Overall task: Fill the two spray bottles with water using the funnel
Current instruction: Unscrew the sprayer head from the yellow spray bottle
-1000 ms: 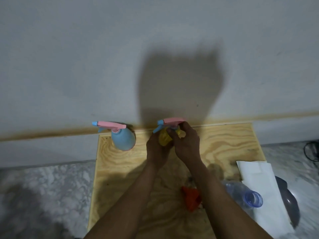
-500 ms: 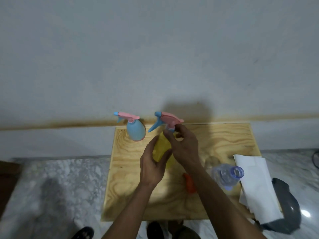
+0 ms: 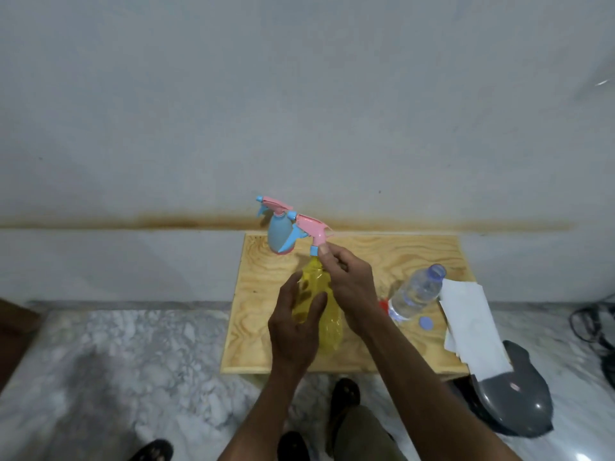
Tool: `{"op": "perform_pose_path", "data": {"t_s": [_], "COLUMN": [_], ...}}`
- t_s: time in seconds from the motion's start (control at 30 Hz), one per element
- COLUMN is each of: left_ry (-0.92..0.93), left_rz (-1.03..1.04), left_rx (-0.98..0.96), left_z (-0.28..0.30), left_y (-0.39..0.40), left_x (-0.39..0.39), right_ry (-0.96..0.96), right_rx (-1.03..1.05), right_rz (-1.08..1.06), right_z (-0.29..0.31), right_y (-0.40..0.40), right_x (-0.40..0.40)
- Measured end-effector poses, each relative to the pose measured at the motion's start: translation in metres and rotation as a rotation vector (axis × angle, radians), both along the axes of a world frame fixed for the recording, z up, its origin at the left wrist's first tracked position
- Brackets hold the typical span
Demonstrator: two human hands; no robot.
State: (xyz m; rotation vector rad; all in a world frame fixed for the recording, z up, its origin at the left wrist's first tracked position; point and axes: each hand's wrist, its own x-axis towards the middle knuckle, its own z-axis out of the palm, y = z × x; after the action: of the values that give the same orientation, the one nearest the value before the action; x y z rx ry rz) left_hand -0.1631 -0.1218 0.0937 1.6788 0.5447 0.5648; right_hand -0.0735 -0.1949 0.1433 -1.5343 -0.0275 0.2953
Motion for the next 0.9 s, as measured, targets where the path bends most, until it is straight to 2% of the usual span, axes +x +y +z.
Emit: {"op": "perform_pose_path", "data": {"t_s": [0.1, 0.27, 0.43, 0.53, 0.63, 0.9], "left_ry": [-0.018, -0.026, -0.003, -0.012, -0.017, -0.045], "left_rz": [-0.027, -0.062, -0.085, -0.093, -0.084, -0.103], "left_rx": [-0.017, 0.034, -0.077, -0.078, -0.045, -0.155], "left_z": [0.010, 0.020, 0.023, 0.022, 0.022, 0.025], "left_y": [0.001, -0.002, -0.011, -0.020, -0.025, -0.017], "left_x": [-0.014, -0.024, -0.023, -0.025, -0.029, -0.036], "right_ry": [0.051, 0.104, 0.116, 0.120, 0.130, 0.127], "right_rx": [0.131, 0.188, 0.186, 0.172, 0.175, 0.156], "right_rz": [0.030, 0.010, -0.059, -0.087, -0.078, 0.006], "right_z": [0.005, 0.012, 0.016, 0.017, 0.015, 0.013], "right_y": [-0.004, -0.006, -0.014, -0.017, -0.019, -0.022], "right_x": [-0.011, -0.019, -0.020, -0.019, -0.021, -0.024]}}
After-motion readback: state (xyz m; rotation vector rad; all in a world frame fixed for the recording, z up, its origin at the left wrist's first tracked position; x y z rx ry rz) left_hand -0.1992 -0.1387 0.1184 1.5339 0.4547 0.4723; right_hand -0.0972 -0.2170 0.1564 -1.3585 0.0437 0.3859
